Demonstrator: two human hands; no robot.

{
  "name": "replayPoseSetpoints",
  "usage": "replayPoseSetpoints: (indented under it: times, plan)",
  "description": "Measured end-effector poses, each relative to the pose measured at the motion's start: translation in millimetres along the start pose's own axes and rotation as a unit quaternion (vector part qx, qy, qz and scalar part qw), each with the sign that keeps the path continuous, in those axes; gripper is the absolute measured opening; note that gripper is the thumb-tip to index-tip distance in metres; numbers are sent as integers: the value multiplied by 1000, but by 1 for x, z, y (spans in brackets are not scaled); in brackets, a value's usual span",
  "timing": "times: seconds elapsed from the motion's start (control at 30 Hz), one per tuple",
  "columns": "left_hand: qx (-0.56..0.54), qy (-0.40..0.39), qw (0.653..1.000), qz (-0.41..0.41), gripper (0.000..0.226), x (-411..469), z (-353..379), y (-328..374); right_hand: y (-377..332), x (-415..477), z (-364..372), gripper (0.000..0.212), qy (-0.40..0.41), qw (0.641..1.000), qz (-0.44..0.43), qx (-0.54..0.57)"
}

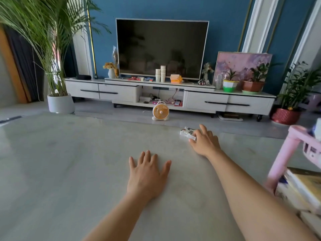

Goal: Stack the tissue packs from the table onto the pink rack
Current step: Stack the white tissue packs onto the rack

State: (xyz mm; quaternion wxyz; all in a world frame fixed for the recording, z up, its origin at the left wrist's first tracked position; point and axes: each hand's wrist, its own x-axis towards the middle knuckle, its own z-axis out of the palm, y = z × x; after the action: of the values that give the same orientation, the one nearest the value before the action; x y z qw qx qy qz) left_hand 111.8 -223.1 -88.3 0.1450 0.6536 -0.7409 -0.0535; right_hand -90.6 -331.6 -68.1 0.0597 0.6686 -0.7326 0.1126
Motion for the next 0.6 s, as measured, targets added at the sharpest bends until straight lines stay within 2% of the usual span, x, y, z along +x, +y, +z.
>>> replayPoseSetpoints:
  times: [0.1, 0.3, 0.5, 0.6]
  plan:
    - [-8, 5, 1000, 1, 61, -3, -1, 2, 1, 3, 2, 40, -16, 1000, -3, -7]
    - [-9, 27, 1000, -2, 58, 1, 1, 2, 2, 7, 4, 23, 37, 996, 16, 80]
    - [-53, 66, 996, -12, 55, 1, -1, 4, -21, -12, -3, 40, 5, 985, -25, 169]
    - [-48, 93, 994, 33, 59, -8, -8, 6, -44, -47, -13, 50, -41, 968, -79, 233]
